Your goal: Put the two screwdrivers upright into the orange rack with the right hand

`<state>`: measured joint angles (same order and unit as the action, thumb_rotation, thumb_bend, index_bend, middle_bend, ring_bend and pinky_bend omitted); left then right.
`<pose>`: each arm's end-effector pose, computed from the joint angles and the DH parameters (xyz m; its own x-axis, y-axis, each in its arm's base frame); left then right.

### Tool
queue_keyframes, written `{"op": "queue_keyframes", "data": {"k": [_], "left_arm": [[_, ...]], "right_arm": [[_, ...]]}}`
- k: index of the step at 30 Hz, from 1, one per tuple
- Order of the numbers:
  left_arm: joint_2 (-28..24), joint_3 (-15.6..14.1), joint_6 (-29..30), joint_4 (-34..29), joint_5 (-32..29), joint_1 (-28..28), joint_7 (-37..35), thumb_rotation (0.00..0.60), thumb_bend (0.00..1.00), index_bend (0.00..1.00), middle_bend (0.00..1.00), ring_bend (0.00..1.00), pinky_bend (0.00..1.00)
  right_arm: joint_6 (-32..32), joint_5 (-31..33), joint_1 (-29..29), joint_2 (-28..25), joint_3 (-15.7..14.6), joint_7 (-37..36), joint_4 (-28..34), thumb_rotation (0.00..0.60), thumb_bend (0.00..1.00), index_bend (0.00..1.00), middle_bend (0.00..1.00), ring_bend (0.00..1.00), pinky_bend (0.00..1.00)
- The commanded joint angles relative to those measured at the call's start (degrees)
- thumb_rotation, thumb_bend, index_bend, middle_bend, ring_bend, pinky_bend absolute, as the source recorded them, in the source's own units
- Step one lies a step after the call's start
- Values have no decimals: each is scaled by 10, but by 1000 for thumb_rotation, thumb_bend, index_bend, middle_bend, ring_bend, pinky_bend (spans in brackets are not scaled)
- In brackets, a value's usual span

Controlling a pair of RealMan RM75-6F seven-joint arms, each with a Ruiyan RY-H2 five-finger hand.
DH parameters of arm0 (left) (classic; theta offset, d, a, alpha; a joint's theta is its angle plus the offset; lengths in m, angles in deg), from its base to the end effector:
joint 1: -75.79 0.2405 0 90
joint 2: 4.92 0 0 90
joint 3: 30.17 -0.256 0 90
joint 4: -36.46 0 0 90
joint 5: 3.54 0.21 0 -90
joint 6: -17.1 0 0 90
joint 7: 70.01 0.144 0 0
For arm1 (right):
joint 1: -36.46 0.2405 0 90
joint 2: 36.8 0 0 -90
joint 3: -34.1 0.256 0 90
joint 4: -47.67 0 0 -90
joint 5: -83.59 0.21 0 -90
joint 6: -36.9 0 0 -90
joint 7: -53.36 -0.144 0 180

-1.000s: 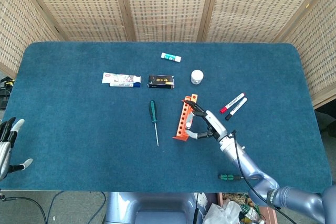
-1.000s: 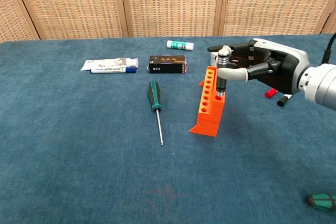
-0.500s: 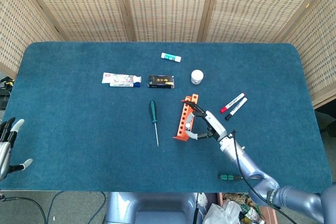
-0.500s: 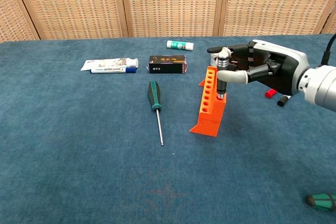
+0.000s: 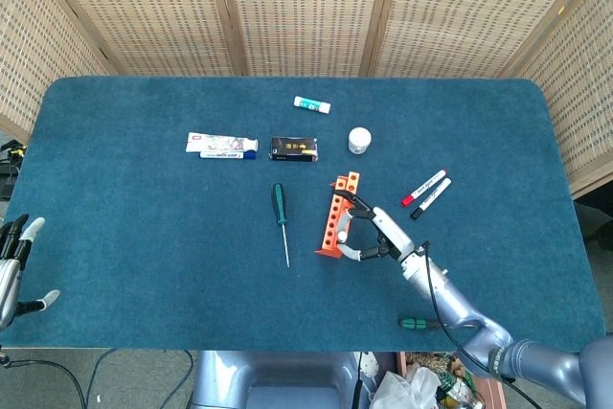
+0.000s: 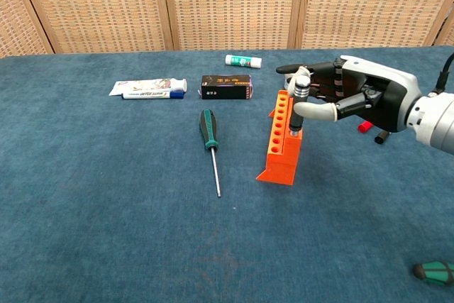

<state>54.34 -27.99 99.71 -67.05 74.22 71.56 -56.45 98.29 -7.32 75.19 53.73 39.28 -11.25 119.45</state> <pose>-0.3021 0.1709 0.1668 0.4907 0.0984 0.8658 0.8588 0.1136 -0.4996 -0.1707 -0.3290 -0.0157 -0.4791 -0.5907 0.6493 -0.7419 -0.1229 -0.6592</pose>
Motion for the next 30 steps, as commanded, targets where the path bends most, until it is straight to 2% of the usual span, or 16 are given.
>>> {"op": "queue_keyframes", "data": {"k": [1,11,17,19,24,27,30], "left_arm": [[0,0,0,0,0,0,0,600,0,0,0,0,0],[-1,0,1,0,0,0,-1,600,0,0,0,0,0],[-1,0,2,-1,1,1,-2,600,0,0,0,0,0],[-2,0,3,-1,2,1,-3,600,0,0,0,0,0],[-4,0,5,-1,3,2,-7,600,0,0,0,0,0],[-6,0,6,-2,5,3,-9,600,0,0,0,0,0],[-8,-1,8,-3,9,4,-13,600,0,0,0,0,0]], "right_arm": [[6,-7,1,4,-5,10,-7,600,412,454,31,0,0],[20,-8,2,7,-7,26,-11,600,413,344,4,0,0],[35,-14,-1,0,-9,23,-3,600,400,181,0,0,0],[46,-21,-3,-9,-11,22,5,600,355,146,0,0,0],[86,-40,-13,-43,-11,54,29,600,155,128,0,0,0],[106,-50,-23,-78,-13,102,45,600,123,118,0,0,0],[112,-52,-41,-137,-28,171,83,600,120,116,0,0,0]]}}
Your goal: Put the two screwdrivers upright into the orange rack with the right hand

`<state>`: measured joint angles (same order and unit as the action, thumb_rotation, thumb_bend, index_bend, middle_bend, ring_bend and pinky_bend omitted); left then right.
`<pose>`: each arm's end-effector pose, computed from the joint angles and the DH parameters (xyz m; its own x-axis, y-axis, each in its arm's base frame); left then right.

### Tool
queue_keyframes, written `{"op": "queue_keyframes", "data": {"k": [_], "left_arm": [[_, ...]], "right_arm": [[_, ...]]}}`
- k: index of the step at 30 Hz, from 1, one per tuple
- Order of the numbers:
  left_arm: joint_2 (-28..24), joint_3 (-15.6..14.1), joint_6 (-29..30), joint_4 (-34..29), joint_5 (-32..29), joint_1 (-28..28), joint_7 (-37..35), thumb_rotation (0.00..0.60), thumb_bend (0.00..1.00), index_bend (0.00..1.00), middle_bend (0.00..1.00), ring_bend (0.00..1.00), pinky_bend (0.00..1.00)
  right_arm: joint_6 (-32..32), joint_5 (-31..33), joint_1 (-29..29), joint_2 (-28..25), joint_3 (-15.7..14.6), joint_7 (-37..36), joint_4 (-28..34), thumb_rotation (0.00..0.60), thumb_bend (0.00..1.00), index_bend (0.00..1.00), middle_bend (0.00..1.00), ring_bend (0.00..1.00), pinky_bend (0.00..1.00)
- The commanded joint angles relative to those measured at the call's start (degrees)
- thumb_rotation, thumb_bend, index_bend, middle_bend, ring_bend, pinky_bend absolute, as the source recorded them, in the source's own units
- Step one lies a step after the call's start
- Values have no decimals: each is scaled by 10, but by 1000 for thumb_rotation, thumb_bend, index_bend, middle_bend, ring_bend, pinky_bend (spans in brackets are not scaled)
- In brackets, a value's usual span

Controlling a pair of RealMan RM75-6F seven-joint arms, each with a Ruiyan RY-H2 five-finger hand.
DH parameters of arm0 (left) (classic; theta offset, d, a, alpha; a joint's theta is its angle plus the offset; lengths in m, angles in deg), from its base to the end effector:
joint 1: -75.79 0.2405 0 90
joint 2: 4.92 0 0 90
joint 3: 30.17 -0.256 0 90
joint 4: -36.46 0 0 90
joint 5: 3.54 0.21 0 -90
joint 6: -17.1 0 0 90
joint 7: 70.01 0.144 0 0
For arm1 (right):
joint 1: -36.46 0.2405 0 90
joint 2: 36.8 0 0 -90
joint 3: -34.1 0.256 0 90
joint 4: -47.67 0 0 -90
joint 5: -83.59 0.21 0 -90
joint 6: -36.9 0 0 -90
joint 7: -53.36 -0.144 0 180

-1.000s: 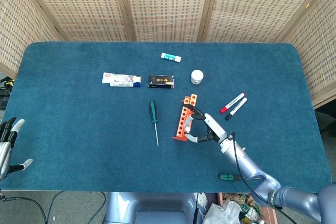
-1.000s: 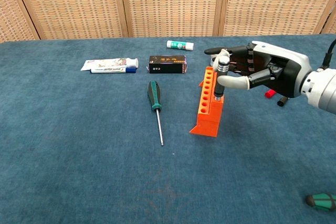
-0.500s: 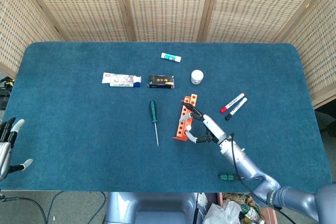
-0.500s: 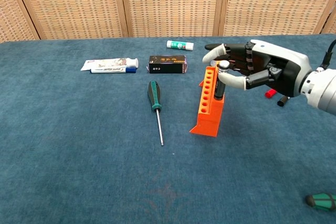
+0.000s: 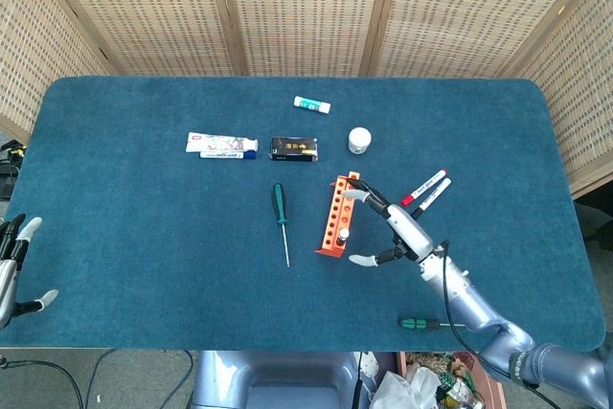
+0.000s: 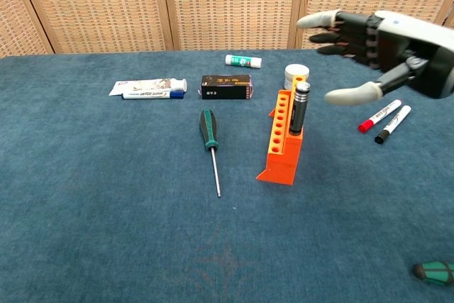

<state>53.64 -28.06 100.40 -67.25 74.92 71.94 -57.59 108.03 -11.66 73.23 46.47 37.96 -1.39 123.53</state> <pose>-0.3013 0.1690 0.1712 0.4839 0.0859 0.8709 0.8639 0.1122 -0.4910 -0.1754 -0.3213 0.0360 -0.3121 -0.4970 0.8097 -0.7712 -0.3652 -0.5214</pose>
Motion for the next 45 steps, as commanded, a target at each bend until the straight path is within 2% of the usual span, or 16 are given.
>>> {"op": "queue_keyframes", "data": {"k": [1,7,10,11,17,21,38,45], "left_arm": [[-2,-1,1,-1,2,1,-3,600,0,0,0,0,0],[-8,-1,10,-4,9,6,-13,600,0,0,0,0,0],[-11,-2,14,-5,14,8,-18,600,0,0,0,0,0],[-11,-2,15,-5,15,9,-18,600,0,0,0,0,0],[-12,-4,16,-5,19,10,-18,600,0,0,0,0,0],[-11,-3,16,-5,19,10,-17,600,0,0,0,0,0],[-7,-2,13,-5,14,9,-10,600,0,0,0,0,0],[-7,-2,11,-5,14,9,-8,600,0,0,0,0,0]], "right_arm": [[11,-7,-27,-82,-21,94,55,600,120,116,0,0,0],[5,-10,-75,-166,-75,225,105,600,120,131,0,0,0],[17,-30,-114,-183,-120,275,109,600,120,164,0,0,0],[26,-33,-126,-181,-126,292,107,600,120,183,0,0,0],[33,-34,-150,-160,-132,362,85,600,127,282,0,0,0],[4,-30,-161,-136,-145,409,67,600,141,329,0,0,0],[-25,-39,-171,-72,-149,467,29,600,216,443,0,0,0],[-27,-44,-175,-59,-153,472,11,600,247,445,0,0,0]]}}
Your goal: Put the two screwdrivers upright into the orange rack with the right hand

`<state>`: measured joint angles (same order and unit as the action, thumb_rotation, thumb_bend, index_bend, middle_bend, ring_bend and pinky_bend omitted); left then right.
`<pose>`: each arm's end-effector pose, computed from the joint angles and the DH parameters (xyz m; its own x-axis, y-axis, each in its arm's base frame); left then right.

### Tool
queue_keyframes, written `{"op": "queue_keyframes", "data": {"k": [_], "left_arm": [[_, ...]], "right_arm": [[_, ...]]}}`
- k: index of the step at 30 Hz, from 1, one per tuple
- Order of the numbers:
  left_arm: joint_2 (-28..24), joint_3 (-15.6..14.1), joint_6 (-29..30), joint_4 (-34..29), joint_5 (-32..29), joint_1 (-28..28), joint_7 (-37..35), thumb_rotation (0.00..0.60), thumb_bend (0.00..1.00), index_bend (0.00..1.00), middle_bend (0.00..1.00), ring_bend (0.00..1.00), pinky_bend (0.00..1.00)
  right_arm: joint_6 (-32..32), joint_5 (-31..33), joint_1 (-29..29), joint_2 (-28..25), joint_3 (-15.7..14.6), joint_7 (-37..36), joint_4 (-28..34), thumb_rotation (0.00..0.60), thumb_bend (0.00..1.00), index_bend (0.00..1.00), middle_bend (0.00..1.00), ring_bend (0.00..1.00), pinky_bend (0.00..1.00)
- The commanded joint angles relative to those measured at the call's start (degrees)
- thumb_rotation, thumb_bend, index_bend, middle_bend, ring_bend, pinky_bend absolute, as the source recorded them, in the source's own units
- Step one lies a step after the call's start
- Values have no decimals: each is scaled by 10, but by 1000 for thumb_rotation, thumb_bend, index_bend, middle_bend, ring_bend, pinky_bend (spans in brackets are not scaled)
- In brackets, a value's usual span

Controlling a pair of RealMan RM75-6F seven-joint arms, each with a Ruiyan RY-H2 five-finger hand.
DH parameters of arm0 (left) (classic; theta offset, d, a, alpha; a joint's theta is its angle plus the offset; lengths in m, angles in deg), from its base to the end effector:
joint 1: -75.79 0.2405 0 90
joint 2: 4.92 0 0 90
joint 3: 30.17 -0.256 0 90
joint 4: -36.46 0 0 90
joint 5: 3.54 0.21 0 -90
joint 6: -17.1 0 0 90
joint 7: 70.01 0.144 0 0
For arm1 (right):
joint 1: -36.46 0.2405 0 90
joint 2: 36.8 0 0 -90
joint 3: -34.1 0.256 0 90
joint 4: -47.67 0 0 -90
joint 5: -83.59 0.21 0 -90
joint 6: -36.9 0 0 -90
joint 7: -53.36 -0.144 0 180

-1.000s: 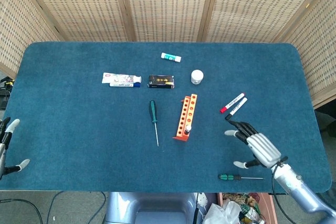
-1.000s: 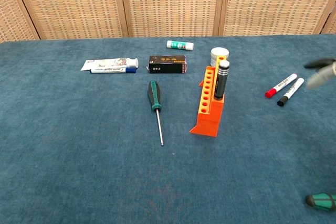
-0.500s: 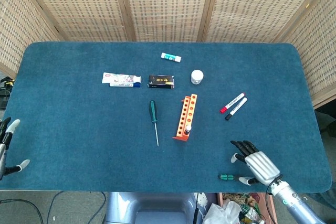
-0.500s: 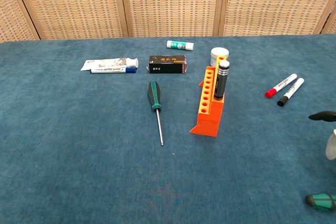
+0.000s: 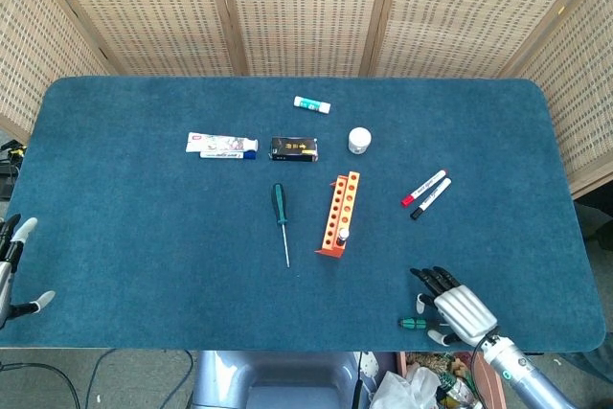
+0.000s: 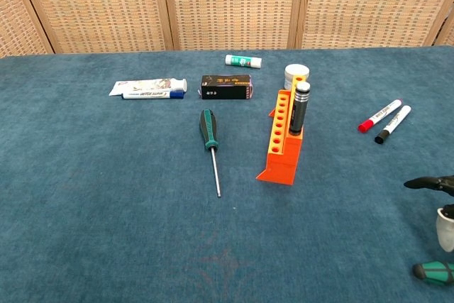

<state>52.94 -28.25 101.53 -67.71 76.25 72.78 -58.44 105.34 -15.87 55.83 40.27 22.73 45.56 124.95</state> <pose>-0.2992 0.1644 0.1756 0.4789 0.0709 0.8750 0.8684 0.1075 -0.4840 -0.3026 -0.1891 0.0309 0.4775 -0.4197 0.7719 -0.8516 -0.4371 0.2892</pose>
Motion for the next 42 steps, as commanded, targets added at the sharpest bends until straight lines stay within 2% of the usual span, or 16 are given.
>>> {"op": "queue_keyframes", "data": {"k": [1,30,42], "left_arm": [[0,0,0,0,1,0,1,600,0,0,0,0,0],[2,1,-2,0,-2,0,4,600,0,0,0,0,0],[2,1,-1,0,-1,0,3,600,0,0,0,0,0]], "right_arm": [[1,-4,-2,7,-2,7,-9,600,251,445,0,0,0],[-43,24,2,25,7,35,-14,600,285,473,0,0,0],[-14,6,-1,35,8,7,-22,600,352,606,0,0,0]]}}
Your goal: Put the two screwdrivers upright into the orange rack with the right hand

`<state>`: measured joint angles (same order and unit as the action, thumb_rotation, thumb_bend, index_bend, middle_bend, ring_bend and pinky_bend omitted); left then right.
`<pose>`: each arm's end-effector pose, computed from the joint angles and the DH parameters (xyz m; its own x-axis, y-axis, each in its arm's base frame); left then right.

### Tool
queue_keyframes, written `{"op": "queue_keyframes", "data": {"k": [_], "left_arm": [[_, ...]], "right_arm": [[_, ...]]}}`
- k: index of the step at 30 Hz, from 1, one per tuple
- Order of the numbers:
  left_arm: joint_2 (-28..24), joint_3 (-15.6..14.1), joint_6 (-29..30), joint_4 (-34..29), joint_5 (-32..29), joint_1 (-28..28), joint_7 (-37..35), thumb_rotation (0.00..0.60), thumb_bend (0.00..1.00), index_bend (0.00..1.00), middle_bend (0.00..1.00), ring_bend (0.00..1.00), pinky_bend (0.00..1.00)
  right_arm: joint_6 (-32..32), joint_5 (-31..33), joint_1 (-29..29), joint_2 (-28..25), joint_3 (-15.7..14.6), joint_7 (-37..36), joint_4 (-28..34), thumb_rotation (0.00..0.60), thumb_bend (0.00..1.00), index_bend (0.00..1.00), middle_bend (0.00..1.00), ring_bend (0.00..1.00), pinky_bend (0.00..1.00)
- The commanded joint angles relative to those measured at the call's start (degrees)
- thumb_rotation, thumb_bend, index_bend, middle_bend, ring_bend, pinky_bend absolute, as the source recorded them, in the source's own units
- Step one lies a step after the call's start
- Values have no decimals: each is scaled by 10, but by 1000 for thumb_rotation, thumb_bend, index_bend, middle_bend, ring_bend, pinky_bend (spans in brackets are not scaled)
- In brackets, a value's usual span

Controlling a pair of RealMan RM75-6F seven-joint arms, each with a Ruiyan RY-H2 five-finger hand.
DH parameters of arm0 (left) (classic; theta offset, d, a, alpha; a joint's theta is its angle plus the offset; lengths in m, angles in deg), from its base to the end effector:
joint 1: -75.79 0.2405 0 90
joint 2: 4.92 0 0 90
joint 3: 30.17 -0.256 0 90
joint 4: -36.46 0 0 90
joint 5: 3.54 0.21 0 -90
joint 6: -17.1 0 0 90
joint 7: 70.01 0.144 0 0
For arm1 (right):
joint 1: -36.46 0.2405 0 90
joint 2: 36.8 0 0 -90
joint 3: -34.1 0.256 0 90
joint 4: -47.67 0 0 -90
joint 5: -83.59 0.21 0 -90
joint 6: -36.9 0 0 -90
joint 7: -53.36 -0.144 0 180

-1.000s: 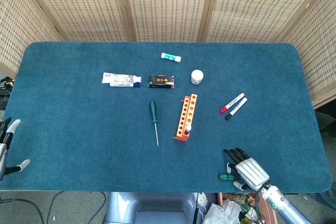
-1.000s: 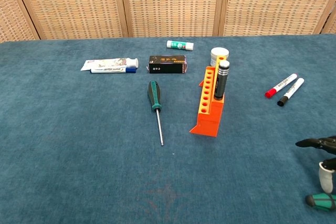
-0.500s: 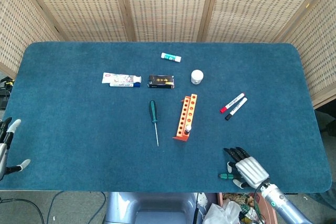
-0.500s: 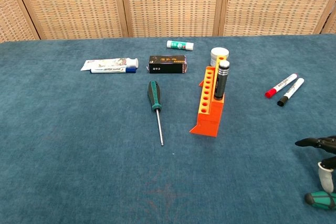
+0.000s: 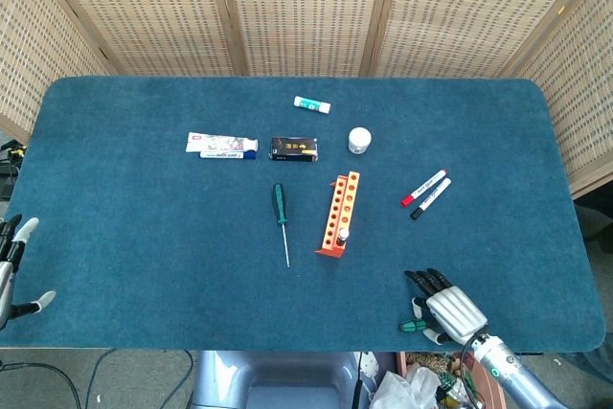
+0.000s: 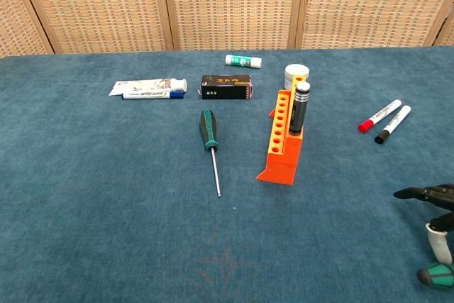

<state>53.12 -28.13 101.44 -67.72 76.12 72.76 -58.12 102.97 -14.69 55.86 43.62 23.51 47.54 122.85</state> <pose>-0.2991 0.1649 0.1747 0.4805 0.0713 0.8741 0.8674 0.1085 -0.4856 -0.3031 -0.1910 0.0117 0.4932 -0.4311 0.7556 -0.8468 -0.4370 0.3034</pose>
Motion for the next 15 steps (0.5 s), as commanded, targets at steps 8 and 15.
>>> {"op": "queue_keyframes", "data": {"k": [8,15], "left_arm": [[0,0,-1,0,-1,0,-1,600,0,0,0,0,0],[-2,0,-3,-1,0,-1,-4,600,0,0,0,0,0]], "right_arm": [[67,-25,5,-22,12,-118,32,600,396,653,0,0,0],[114,-1,25,-83,62,-259,108,600,399,661,0,0,0]]}}
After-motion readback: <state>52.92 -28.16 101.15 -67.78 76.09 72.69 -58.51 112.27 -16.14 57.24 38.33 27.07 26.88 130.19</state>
